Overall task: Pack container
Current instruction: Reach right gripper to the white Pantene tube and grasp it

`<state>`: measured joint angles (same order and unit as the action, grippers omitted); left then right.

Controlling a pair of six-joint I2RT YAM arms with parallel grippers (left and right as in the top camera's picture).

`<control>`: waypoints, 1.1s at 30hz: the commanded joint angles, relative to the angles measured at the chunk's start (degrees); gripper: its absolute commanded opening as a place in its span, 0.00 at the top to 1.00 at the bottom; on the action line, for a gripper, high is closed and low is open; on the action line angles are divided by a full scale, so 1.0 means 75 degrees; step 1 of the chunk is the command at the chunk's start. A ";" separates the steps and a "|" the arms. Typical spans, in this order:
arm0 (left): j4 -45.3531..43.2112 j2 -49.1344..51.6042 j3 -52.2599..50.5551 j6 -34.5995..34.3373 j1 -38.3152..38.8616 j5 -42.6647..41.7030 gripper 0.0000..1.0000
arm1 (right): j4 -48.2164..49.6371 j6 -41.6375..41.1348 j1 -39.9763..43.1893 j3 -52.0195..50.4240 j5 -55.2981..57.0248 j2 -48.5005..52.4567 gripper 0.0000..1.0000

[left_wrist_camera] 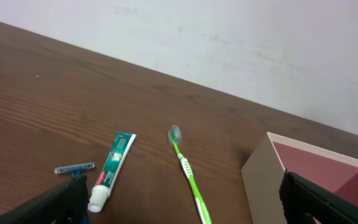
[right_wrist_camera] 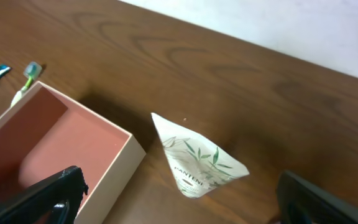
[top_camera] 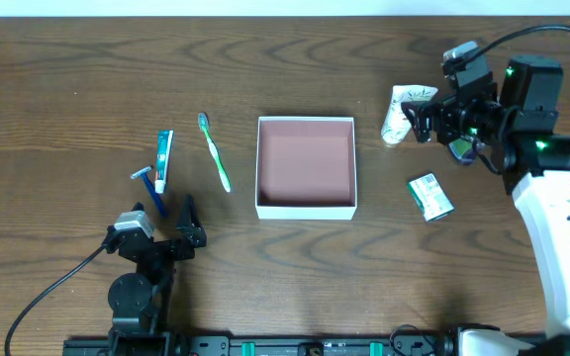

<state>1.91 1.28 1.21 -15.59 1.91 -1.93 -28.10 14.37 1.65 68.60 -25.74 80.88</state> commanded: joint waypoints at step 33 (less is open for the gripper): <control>0.0291 0.0012 -0.0131 0.0070 -0.0038 0.0201 0.02 | 0.0892 0.0047 0.0026 0.0154 -0.0428 0.1574 0.99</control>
<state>1.91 1.28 1.21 -15.59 1.91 -1.93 -21.58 15.38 1.69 68.62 -28.10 92.31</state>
